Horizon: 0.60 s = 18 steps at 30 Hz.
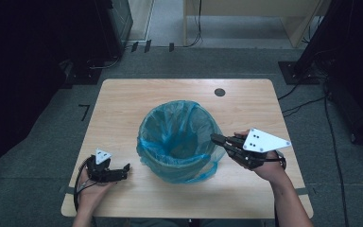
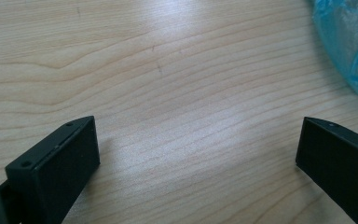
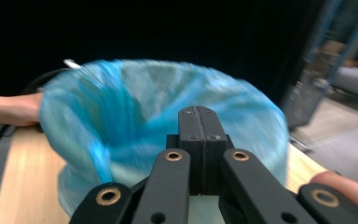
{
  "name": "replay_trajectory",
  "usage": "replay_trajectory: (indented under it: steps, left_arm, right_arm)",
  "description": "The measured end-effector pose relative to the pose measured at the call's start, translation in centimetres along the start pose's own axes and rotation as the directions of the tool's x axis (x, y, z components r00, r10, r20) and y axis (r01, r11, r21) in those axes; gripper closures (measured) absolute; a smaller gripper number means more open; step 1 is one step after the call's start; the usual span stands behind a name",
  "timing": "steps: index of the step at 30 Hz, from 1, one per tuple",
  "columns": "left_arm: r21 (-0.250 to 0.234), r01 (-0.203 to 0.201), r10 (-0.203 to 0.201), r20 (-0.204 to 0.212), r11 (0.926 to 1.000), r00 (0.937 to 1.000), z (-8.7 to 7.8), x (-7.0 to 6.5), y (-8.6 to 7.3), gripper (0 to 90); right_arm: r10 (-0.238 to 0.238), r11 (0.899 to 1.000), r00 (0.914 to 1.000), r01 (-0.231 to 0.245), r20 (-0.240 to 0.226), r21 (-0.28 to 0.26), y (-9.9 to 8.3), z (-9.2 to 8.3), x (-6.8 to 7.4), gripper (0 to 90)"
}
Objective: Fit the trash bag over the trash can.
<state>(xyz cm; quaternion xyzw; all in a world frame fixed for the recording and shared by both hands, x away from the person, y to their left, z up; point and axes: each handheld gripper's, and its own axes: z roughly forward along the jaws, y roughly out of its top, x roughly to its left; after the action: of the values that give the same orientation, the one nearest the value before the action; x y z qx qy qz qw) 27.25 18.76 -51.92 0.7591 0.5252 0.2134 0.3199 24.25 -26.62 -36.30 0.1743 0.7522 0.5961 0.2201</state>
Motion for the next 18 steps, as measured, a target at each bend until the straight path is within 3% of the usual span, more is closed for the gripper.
replay_trajectory:
  steps: [4, 7, 13, 18]
  left_arm:
    - [0.007, -0.004, 0.004, -0.014, 1.0000, 0.9999, 0.1, -0.2, 0.0, 0.0]
    - [0.009, -0.004, 0.005, -0.015, 1.0000, 0.9999, 0.1, -0.2, 0.0, 0.0]
    - [0.009, -0.004, 0.005, -0.015, 1.0000, 0.9999, 0.1, -0.2, 0.0, 0.0]
    - [0.011, -0.006, 0.007, -0.015, 0.9999, 0.9999, 0.0, -0.2, 0.0, 0.0]
  right_arm:
    - [-0.057, 0.998, 0.9959, 0.059, -0.071, 0.021, 1.6, 1.5, 0.0, 90.0]
    - [-0.101, 0.993, 0.9843, 0.108, -0.144, 0.041, 2.5, 2.6, 0.0, 90.0]
    - [-0.208, 0.968, 0.9430, 0.238, -0.260, 0.087, 4.5, 4.8, 0.4, 90.0]
    - [-0.302, 0.930, 0.8872, 0.355, -0.349, 0.098, 5.7, 7.1, 1.3, 90.0]
